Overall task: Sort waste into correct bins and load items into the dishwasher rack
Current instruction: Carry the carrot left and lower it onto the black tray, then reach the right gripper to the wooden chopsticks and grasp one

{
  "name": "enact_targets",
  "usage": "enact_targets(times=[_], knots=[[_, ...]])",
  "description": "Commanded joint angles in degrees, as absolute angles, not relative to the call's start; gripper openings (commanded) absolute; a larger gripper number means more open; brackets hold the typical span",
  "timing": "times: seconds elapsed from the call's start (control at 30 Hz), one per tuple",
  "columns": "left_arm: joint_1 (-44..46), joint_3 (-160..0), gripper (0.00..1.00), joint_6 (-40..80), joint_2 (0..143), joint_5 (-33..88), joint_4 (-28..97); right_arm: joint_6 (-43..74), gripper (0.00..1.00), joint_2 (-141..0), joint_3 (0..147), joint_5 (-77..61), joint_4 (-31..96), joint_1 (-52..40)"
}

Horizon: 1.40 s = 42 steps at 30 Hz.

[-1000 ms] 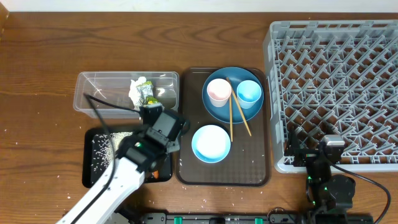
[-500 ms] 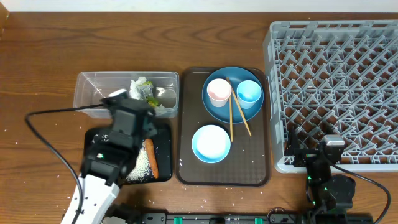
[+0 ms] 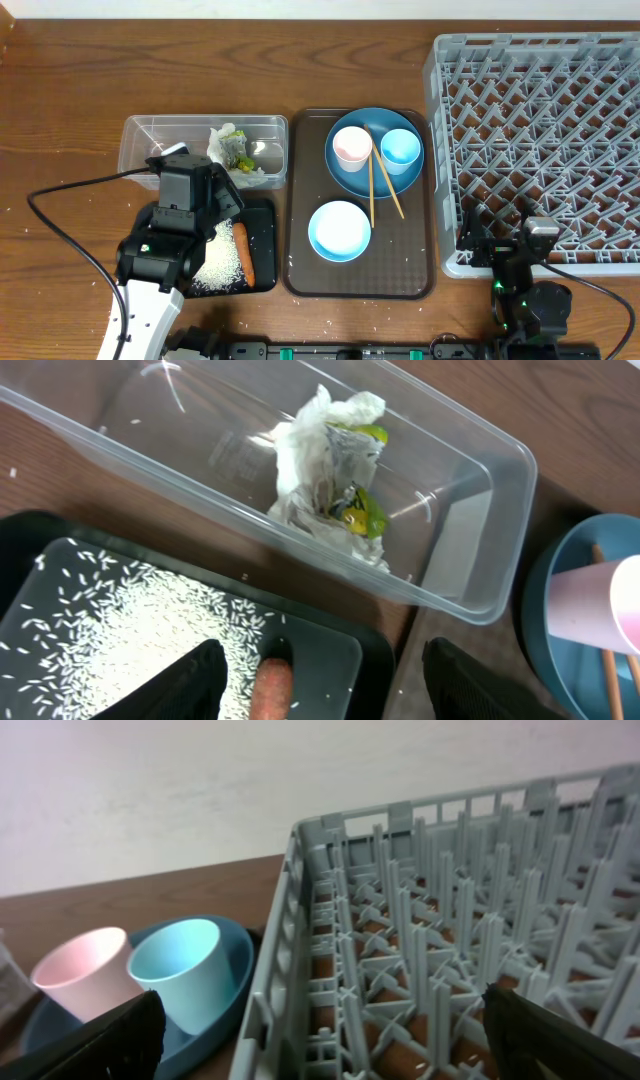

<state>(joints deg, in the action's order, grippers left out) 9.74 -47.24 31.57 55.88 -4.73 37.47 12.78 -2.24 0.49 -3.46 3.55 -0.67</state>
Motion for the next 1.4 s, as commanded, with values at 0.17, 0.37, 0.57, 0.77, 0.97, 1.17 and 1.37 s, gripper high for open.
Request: enact_targets(times=[0.17,0.37,0.57,0.77,0.97,1.17,1.37], knots=[[9.4,-47.9,0.66,31.1,55.7,-3.8,37.4,17.6,0.99,-3.1,15.8,-5.7,13.2,-1.1],[9.4,-47.9,0.66,31.1,55.7,-3.5,37.2,18.9,0.99,-15.6,37.2,-8.3,29.8,-1.1],[9.4,-47.9,0.66,31.1,55.7,-3.6,37.2,21.1,0.99,-38.6,63.3,-16.0,52.5,-1.1],[9.4,-47.9,0.66,31.1,55.7,-3.6,37.2,21.2,0.99,-57.9,81.6,-20.0,66.3,-1.2],[9.4,-47.9,0.66,31.1,55.7,-4.2,37.2,21.1,0.76,-67.6,80.9,-34.9,65.4,-3.6],[9.4,-47.9,0.67,31.1,55.7,-5.2,37.2,21.2,0.38,-78.0,76.3,-25.2,63.8,-14.0],[9.4,-47.9,0.67,31.1,55.7,-5.6,37.2,21.2,0.33,-88.8,75.9,-15.4,62.9,-20.6]])
